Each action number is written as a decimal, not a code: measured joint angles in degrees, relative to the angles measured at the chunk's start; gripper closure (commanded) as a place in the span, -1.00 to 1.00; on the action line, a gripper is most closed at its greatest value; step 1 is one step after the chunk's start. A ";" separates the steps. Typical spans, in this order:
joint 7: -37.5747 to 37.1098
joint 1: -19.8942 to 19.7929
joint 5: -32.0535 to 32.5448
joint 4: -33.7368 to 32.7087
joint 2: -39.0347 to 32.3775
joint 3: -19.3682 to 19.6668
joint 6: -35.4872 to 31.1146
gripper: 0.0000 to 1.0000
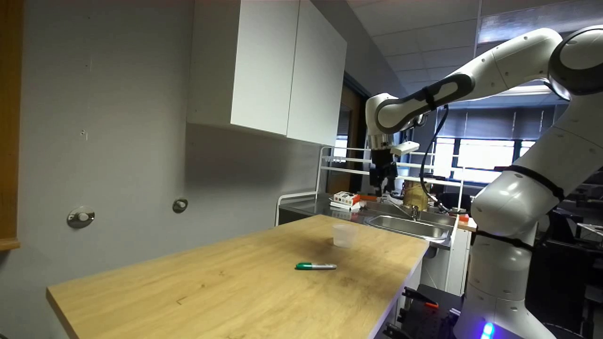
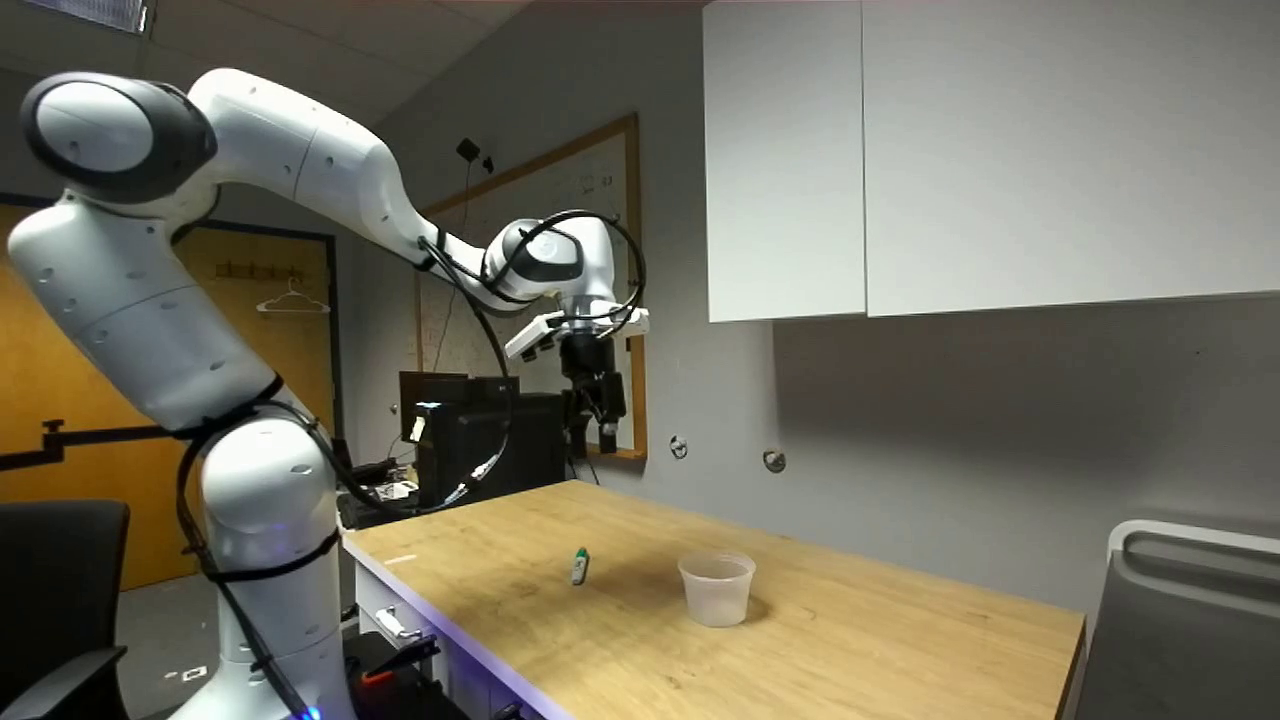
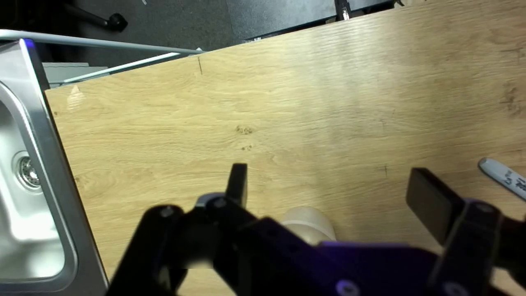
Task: Pick the marker and put it in the cup
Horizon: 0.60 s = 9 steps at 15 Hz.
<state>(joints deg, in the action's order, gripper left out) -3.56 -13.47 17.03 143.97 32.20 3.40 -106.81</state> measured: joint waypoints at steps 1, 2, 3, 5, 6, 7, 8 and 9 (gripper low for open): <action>0.00 0.30 0.03 -0.01 -0.40 0.00 0.00 -1.00; 0.00 0.68 0.06 -0.04 -0.87 -0.06 -0.02 -1.00; 0.00 1.22 0.11 -0.10 -1.41 -0.15 -0.04 -1.00; 0.08 2.79 0.34 -0.29 -2.78 -0.64 -0.88 -1.00; 0.32 3.84 0.38 -0.41 -3.64 -1.05 -1.60 -1.00; 0.53 5.03 0.45 -0.61 -4.60 -1.52 -2.37 -1.00; 0.81 6.27 0.67 -0.86 -5.68 -2.10 -3.33 -1.00; 1.19 7.47 0.95 -1.13 -6.76 -2.70 -4.26 -1.00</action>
<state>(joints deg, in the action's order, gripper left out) -2.37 -6.00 17.97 142.84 25.44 0.70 -111.07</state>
